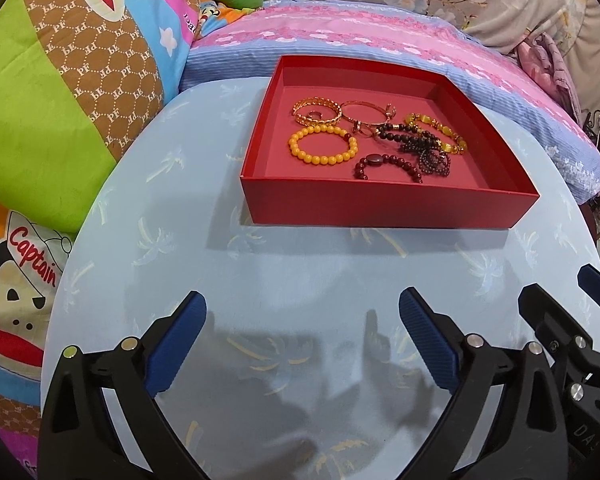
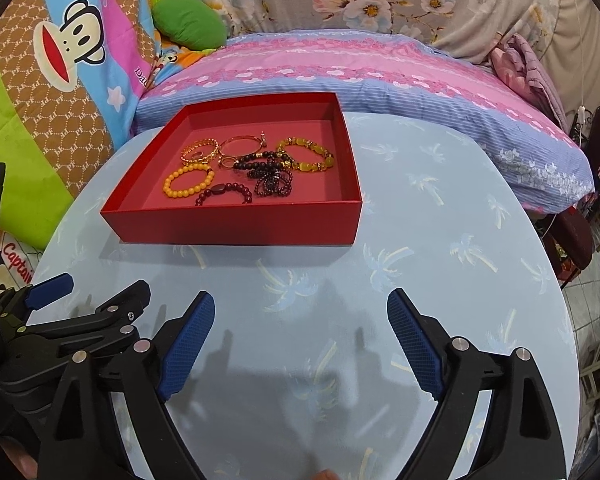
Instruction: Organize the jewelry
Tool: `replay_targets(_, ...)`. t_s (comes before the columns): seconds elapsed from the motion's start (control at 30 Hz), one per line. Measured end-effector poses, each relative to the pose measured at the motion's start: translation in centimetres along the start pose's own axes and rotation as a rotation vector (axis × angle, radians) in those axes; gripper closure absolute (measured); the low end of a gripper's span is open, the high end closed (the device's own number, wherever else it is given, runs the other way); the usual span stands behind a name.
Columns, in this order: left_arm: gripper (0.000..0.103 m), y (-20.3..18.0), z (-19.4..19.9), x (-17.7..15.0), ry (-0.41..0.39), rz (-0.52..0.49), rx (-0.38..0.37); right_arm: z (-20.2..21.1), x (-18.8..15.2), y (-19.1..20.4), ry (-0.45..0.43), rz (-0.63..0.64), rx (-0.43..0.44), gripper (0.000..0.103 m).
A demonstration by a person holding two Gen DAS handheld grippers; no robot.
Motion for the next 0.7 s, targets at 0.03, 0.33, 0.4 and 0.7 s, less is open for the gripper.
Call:
replay_targets(0.03, 0.010, 0.00, -0.01, 0.03, -0.001, -0.001, 0.002, -0.06, -0.13, -0.06, 0.006, -0.004, 0.000, 0.018)
replay_targets(0.33, 0.009, 0.17, 0.11, -0.37, 0.000, 0.014, 0.014, -0.12, -0.46, -0.42, 0.001, -0.003, -0.013, 0.013)
replay_targets(0.4, 0.009, 0.18, 0.11, -0.37, 0.000, 0.013, 0.014, -0.13, -0.43, -0.46, -0.003, -0.005, -0.011, 0.013)
replay_targets(0.7, 0.009, 0.43, 0.22, -0.20, -0.008, 0.018, 0.028, -0.51, -0.65, -0.38, 0.016, -0.022, 0.008, 0.013)
Point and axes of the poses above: each gripper's, at about its wrist camera, not at the fingertips, and z roughly against the way its jaws point, y to its left, x to its top, the point moved 10 cm from there along -z, roughly the way its jaws point, and after that the axes turned 7 degrees about -y, right-handed, at the moved point
